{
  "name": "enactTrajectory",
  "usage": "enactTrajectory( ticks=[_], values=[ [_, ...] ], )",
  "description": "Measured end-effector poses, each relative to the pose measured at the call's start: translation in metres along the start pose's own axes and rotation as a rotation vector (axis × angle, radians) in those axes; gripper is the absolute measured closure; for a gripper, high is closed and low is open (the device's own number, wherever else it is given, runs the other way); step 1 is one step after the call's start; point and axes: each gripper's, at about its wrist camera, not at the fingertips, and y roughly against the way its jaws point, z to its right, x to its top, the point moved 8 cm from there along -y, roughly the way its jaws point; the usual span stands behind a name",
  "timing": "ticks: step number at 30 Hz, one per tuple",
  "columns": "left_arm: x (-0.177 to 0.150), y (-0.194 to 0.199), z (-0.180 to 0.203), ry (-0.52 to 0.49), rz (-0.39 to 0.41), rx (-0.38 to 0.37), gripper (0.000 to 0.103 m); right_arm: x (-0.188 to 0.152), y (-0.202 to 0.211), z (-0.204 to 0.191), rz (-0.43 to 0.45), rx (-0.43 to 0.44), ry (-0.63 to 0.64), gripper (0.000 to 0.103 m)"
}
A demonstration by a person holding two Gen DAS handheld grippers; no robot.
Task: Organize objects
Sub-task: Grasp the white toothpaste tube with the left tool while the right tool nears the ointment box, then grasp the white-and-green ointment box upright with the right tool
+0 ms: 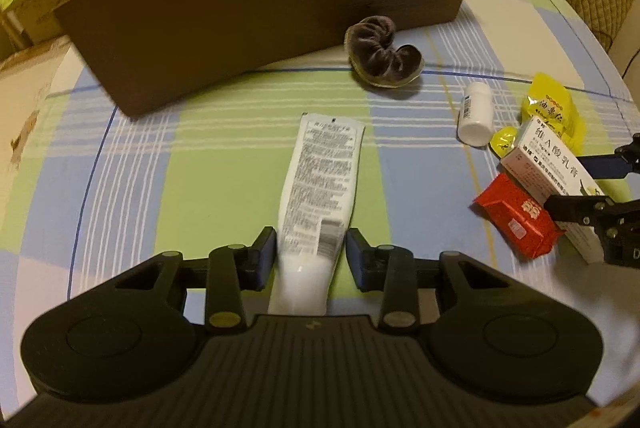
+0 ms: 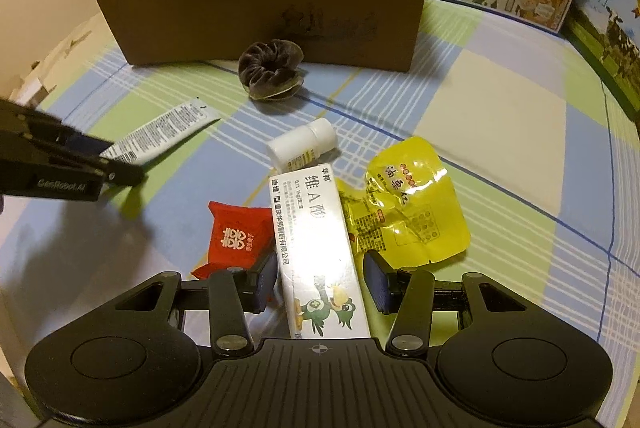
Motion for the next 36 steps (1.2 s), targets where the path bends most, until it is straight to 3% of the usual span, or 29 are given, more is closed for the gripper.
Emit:
enactTrajectory(
  ticks=[13, 20, 23, 36],
  values=[
    [0.013, -0.007, 0.013, -0.084, -0.004, -0.001, 0.07, 0.002, -0.003, 0.002, -0.002, 0.0, 0.002, 0.057],
    [0.007, -0.002, 0.016, -0.04, 0.003, 0.007, 0.07, 0.002, -0.003, 0.003, 0.005, 0.004, 0.014, 0.057],
    [0.004, 0.001, 0.015, -0.015, -0.011, -0.006, 0.071, 0.001, -0.002, 0.002, 0.012, 0.012, 0.019, 0.067],
    [-0.017, 0.015, 0.004, 0.078, -0.042, -0.015, 0.071, -0.001, 0.024, 0.012, 0.066, 0.055, -0.083, 0.068]
  ],
)
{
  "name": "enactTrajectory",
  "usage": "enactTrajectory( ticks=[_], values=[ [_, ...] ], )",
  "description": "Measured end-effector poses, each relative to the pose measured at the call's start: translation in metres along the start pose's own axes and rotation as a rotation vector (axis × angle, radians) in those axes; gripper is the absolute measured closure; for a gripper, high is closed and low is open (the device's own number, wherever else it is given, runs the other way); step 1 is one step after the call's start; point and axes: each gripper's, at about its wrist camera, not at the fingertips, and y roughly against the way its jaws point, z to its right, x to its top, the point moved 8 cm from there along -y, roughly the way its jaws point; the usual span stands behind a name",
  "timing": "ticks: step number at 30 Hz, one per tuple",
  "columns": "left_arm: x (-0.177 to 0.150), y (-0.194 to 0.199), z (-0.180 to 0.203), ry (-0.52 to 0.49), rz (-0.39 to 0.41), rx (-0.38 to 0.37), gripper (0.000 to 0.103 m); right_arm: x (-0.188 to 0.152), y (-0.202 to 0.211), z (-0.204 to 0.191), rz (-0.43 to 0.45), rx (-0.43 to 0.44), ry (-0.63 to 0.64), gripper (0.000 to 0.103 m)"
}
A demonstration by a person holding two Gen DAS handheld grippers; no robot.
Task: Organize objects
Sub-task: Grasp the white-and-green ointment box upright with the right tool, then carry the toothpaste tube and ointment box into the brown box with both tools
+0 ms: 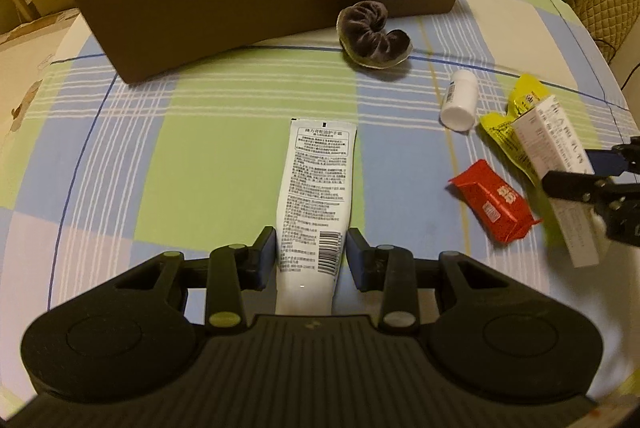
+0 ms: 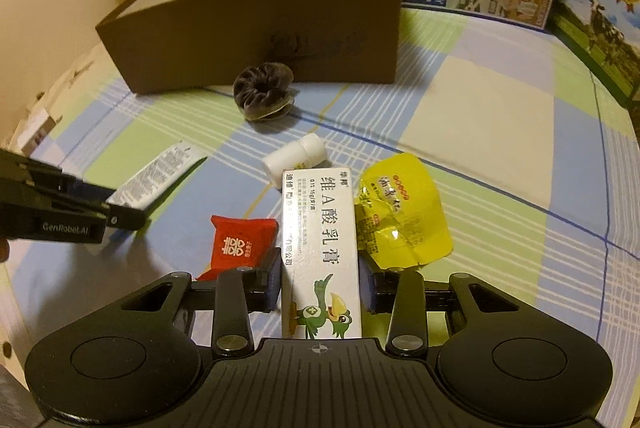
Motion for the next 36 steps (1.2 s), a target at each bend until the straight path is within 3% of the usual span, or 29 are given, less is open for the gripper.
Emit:
enactTrajectory(
  ticks=[19, 36],
  values=[
    [0.019, 0.057, -0.009, 0.059, 0.141, -0.032, 0.071, 0.014, 0.038, 0.02, 0.065, -0.001, -0.115, 0.068],
    [0.084, 0.11, -0.056, 0.121, 0.314, -0.007, 0.071, 0.11, 0.043, 0.003, 0.173, 0.07, -0.088, 0.068]
  ],
)
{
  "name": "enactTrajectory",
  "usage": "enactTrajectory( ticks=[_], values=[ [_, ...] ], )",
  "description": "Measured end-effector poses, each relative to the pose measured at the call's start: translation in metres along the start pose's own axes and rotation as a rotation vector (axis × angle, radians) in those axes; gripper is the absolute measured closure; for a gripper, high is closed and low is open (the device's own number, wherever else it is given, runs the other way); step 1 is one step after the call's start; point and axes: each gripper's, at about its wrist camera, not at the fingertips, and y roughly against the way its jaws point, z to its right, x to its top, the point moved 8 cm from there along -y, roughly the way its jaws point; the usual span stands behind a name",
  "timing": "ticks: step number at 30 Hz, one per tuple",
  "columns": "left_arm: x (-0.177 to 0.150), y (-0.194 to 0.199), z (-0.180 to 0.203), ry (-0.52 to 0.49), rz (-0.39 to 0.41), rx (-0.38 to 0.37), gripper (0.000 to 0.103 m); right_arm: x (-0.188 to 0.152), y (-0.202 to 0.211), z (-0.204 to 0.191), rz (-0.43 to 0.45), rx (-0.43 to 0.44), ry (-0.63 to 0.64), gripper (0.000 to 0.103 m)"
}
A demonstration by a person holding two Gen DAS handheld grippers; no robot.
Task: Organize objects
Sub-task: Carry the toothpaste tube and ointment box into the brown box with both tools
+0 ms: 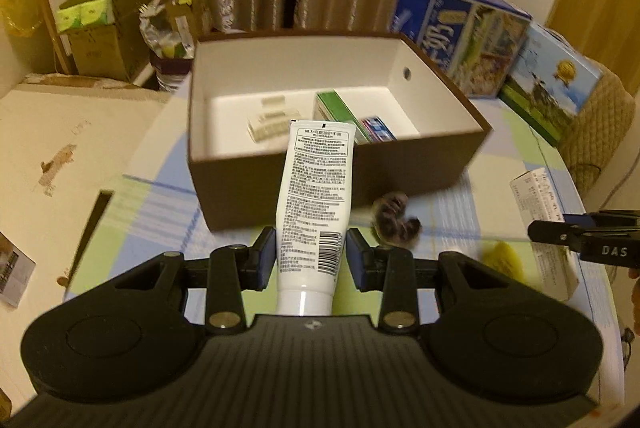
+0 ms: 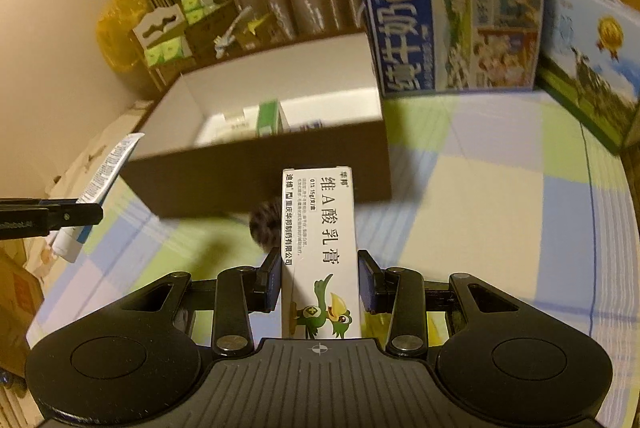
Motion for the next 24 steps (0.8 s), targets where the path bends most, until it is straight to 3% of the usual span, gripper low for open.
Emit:
enactTrajectory(
  ticks=[12, 24],
  values=[
    [0.078, -0.037, -0.036, 0.044, 0.062, 0.068, 0.071, 0.091, -0.034, -0.015, 0.088, 0.015, 0.039, 0.068],
    [0.105, -0.098, -0.056, 0.093, -0.012, 0.106, 0.071, 0.142, -0.082, -0.007, 0.09, -0.009, 0.053, 0.068]
  ],
)
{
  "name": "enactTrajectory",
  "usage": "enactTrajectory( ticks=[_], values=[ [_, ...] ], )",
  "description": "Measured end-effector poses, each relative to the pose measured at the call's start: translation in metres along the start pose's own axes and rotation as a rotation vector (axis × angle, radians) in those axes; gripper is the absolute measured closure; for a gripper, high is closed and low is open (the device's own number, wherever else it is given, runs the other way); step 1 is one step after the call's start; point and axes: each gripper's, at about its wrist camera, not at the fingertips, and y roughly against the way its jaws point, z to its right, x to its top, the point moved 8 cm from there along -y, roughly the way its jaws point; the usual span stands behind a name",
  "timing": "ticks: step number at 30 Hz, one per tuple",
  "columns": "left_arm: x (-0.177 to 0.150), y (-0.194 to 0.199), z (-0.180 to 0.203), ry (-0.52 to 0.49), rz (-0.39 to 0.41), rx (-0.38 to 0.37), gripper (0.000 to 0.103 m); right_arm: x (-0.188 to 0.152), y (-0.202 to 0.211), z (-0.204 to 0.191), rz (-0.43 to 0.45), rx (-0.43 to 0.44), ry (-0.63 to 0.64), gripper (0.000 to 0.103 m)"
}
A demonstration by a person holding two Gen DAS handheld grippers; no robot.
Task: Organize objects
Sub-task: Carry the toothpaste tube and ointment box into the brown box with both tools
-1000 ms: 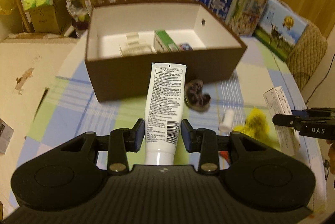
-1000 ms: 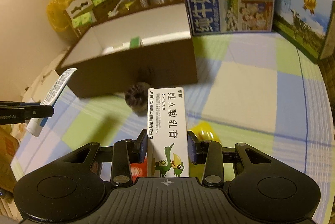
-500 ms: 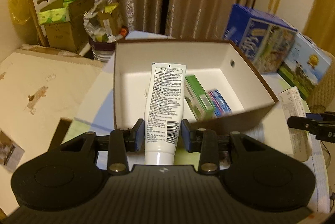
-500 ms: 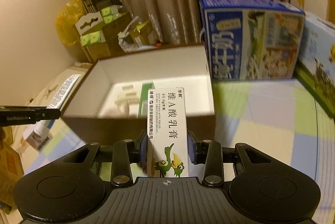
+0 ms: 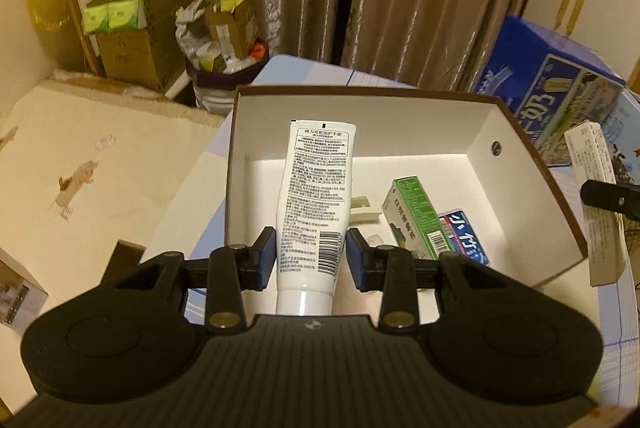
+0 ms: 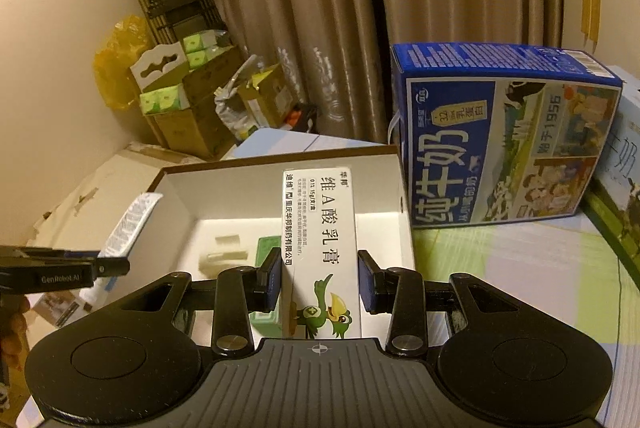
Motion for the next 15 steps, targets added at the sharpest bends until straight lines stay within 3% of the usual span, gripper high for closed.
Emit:
enactTrajectory(
  ticks=[15],
  values=[
    [-0.006, -0.06, 0.003, -0.031, -0.095, 0.045, 0.071, -0.003, -0.056, 0.028, -0.067, -0.062, -0.039, 0.068]
  ],
)
